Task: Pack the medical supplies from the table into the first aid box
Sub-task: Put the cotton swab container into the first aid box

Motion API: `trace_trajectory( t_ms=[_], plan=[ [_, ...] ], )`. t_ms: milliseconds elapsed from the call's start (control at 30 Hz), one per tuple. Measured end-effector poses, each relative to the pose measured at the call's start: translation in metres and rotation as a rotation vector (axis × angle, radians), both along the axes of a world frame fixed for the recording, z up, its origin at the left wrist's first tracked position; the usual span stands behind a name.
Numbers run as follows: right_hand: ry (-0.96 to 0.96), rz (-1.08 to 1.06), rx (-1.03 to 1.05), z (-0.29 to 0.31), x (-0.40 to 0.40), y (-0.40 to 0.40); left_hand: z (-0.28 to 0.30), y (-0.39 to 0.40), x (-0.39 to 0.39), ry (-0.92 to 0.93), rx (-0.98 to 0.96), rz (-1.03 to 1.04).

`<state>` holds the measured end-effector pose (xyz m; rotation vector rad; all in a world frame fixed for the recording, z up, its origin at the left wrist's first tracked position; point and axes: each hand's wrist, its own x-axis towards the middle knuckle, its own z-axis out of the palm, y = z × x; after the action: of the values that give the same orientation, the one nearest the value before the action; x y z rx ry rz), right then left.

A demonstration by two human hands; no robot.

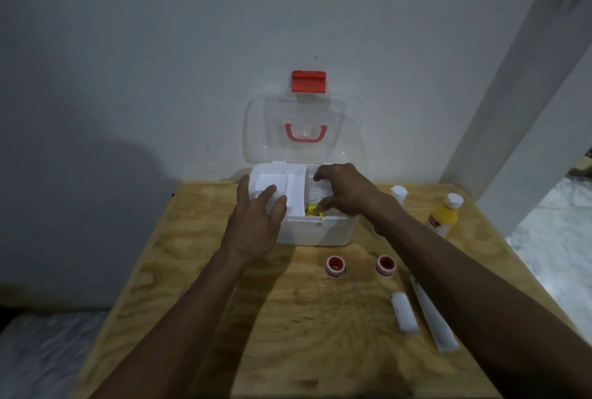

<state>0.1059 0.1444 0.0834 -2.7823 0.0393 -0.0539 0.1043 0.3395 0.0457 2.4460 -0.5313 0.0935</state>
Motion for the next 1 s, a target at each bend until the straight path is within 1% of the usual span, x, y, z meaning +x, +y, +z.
trace_trajectory(
  t_ms=[133,267,467,533,633,767,833,1000],
  plan=[
    [0.012,-0.044,0.058,0.002,0.003,0.000,-0.005,0.000,0.006,0.035,-0.057,0.061],
    [-0.074,-0.179,0.149,-0.005,0.006,0.010,-0.006,0.000,0.006,0.009,-0.038,0.033],
    [-0.095,-0.309,0.255,-0.009,0.006,0.024,-0.004,0.000,0.005,0.009,-0.012,0.034],
    [-0.071,-0.327,0.294,-0.011,0.005,0.023,-0.003,0.000,0.004,0.013,-0.027,0.036],
    [-0.005,-0.339,0.370,-0.014,0.007,0.020,-0.004,0.001,0.004,0.016,-0.024,0.028],
    [0.063,-0.299,0.434,-0.015,0.009,0.019,-0.004,-0.001,0.005,0.031,-0.032,0.040],
    [0.053,-0.284,0.474,-0.017,0.009,0.019,-0.004,-0.002,0.007,0.061,-0.060,0.057],
    [-0.034,-0.205,0.537,-0.018,0.009,0.023,-0.009,-0.001,0.009,0.025,-0.033,0.043]
  ],
)
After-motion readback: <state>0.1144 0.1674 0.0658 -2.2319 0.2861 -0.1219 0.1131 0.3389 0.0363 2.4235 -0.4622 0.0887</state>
